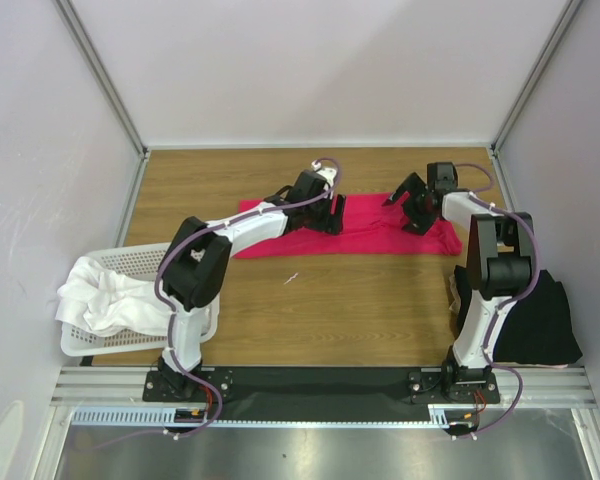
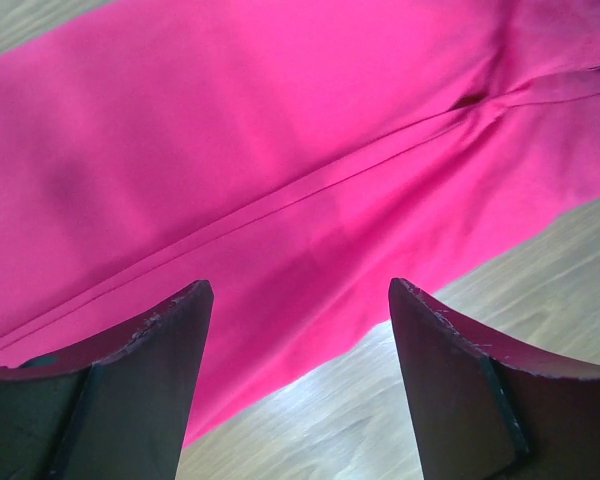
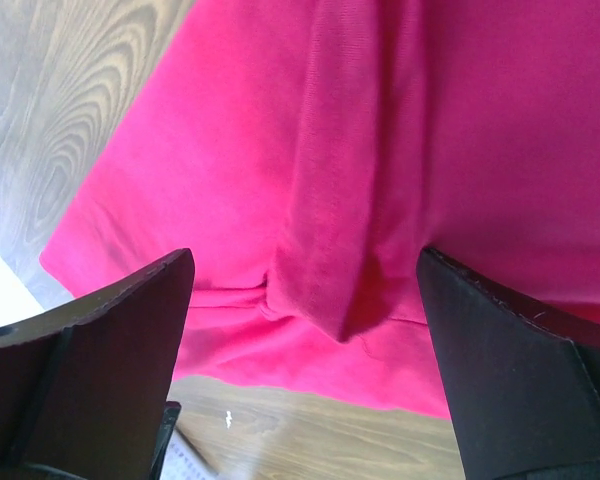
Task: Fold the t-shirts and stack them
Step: Fold the tshirt
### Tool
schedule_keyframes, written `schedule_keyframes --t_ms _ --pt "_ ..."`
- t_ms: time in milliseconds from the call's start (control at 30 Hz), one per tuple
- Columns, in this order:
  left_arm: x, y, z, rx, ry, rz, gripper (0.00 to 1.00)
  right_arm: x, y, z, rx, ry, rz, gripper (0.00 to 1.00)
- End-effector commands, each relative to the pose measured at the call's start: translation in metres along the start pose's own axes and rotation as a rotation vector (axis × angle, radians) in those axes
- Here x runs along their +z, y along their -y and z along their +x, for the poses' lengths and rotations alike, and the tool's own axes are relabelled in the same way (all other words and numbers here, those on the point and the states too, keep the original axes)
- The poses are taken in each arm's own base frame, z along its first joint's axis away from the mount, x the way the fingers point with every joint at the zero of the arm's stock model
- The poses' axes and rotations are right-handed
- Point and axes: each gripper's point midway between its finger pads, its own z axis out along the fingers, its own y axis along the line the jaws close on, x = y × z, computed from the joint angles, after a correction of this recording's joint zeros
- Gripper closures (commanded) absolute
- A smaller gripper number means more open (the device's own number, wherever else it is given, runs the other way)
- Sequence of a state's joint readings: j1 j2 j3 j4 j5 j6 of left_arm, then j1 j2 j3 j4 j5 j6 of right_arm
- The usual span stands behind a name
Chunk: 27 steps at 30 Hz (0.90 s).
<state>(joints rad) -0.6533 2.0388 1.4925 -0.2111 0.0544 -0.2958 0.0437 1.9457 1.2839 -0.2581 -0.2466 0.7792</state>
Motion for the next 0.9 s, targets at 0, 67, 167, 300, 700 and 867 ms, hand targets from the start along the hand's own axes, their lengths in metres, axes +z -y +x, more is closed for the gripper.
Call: schedule_keyframes --t_ms 0,67,167,300,700,867 --pt "-0.024 -0.008 -0.028 -0.01 0.089 -0.008 0.23 0.003 -0.028 -0.014 -0.007 0.05 -0.055 0.0" --pt "-0.024 -0.013 -0.023 -0.014 0.079 -0.016 0.23 0.004 -0.037 -0.016 -0.011 0.06 -0.072 0.0" --pt "-0.026 -0.023 -0.02 -0.027 0.076 -0.035 0.22 0.007 -0.05 -0.02 -0.027 0.072 -0.088 0.01" --pt "-0.028 -0.031 -0.015 -0.038 0.07 -0.044 0.23 0.012 -0.064 -0.026 -0.039 0.081 -0.1 0.01" --pt "-0.035 -0.057 -0.007 -0.071 0.061 -0.103 0.23 0.04 -0.099 -0.027 -0.087 0.069 -0.152 0.03" --pt "-0.045 -0.072 -0.014 -0.095 0.078 -0.132 0.22 0.019 -0.132 -0.047 -0.153 0.102 -0.206 0.03"
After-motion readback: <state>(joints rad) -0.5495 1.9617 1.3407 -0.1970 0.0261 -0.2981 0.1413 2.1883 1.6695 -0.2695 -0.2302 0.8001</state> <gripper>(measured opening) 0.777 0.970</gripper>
